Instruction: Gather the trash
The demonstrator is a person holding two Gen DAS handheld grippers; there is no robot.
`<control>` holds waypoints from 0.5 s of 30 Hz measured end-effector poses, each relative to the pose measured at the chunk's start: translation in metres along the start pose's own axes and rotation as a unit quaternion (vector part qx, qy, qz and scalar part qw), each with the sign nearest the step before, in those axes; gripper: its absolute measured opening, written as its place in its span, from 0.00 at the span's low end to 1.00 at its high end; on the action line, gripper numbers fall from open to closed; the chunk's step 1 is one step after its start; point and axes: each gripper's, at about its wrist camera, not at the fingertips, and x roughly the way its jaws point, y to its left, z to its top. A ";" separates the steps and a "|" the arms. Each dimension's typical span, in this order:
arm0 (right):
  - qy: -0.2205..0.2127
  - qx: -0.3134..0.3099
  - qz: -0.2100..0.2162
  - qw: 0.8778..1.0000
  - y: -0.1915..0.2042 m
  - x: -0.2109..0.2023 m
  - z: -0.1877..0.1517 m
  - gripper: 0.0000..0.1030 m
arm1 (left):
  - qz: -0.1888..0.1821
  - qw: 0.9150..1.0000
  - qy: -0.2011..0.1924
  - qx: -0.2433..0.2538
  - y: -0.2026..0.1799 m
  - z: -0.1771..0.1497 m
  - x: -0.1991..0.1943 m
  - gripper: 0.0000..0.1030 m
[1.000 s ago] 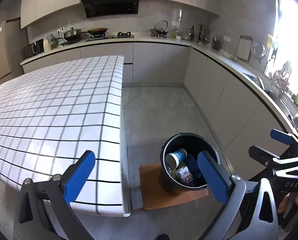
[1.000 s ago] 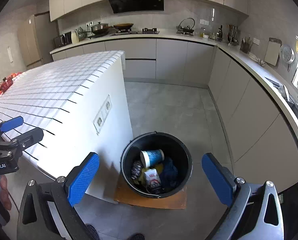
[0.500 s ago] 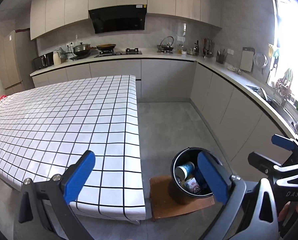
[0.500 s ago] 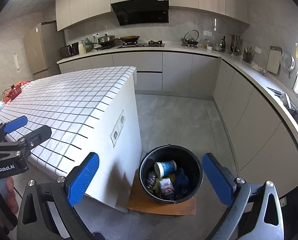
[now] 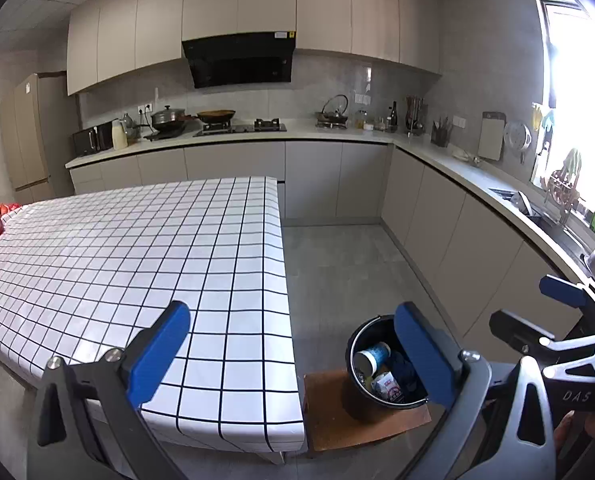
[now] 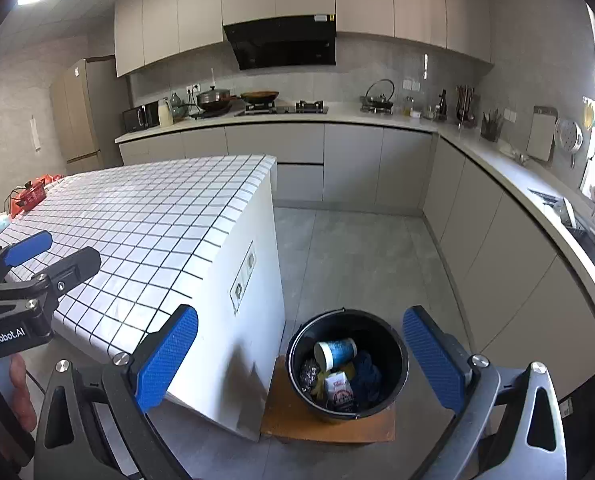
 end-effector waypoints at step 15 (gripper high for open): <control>-0.012 -0.006 -0.005 1.000 0.009 -0.005 0.007 1.00 | -0.002 1.000 -0.011 0.009 -0.002 0.001 -0.005 1.00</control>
